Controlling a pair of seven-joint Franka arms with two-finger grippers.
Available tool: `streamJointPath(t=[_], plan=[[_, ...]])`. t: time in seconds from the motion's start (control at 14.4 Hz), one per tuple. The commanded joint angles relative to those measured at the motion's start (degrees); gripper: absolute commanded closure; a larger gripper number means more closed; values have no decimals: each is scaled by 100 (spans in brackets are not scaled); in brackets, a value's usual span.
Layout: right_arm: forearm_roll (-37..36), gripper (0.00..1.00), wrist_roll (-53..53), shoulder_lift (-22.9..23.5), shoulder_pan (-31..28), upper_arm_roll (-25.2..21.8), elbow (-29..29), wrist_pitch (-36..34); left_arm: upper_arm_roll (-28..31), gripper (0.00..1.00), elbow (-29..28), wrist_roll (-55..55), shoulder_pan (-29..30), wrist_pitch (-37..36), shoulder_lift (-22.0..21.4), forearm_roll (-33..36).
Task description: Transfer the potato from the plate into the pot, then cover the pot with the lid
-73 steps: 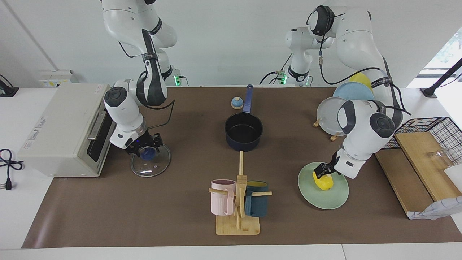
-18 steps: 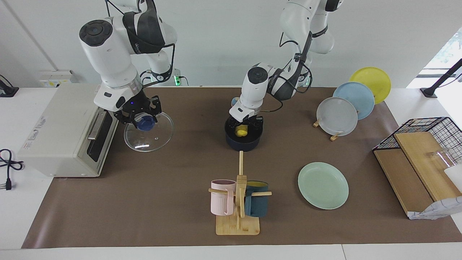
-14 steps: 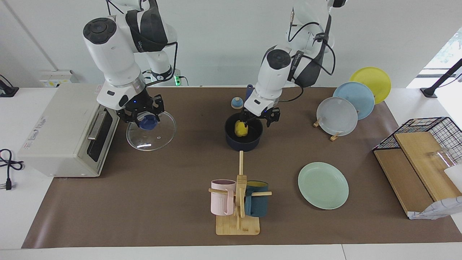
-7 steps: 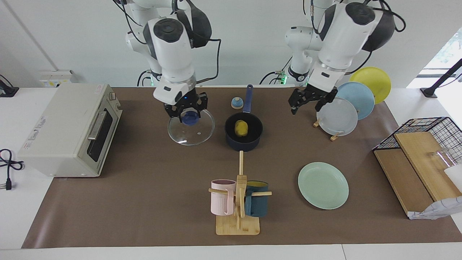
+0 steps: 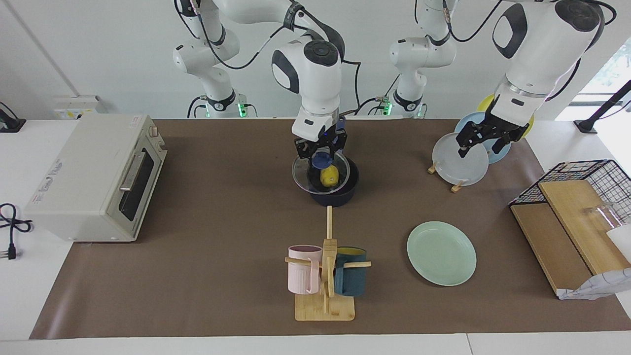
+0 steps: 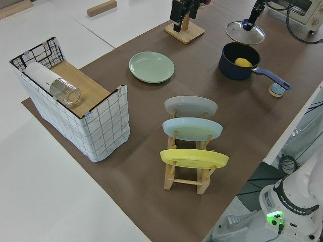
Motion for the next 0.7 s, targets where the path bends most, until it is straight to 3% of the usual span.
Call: streamJointPath(t=[0.0,0.14,0.42,0.63], plan=[[-59,100,433,31,164,-16,-217,353,68,0,506,47,-10,-564,0,172],[-146,100,417,110,164,-16,-225,363,112,0,552,47,-18,-751,-26,190],[-155,100,442,84,181,-16,-322,353,112,0,-308,143,-10,-480,-535,181],[-138,100,486,58,225,1,-445,450,121,0,-336,178,-19,-514,-563,181]])
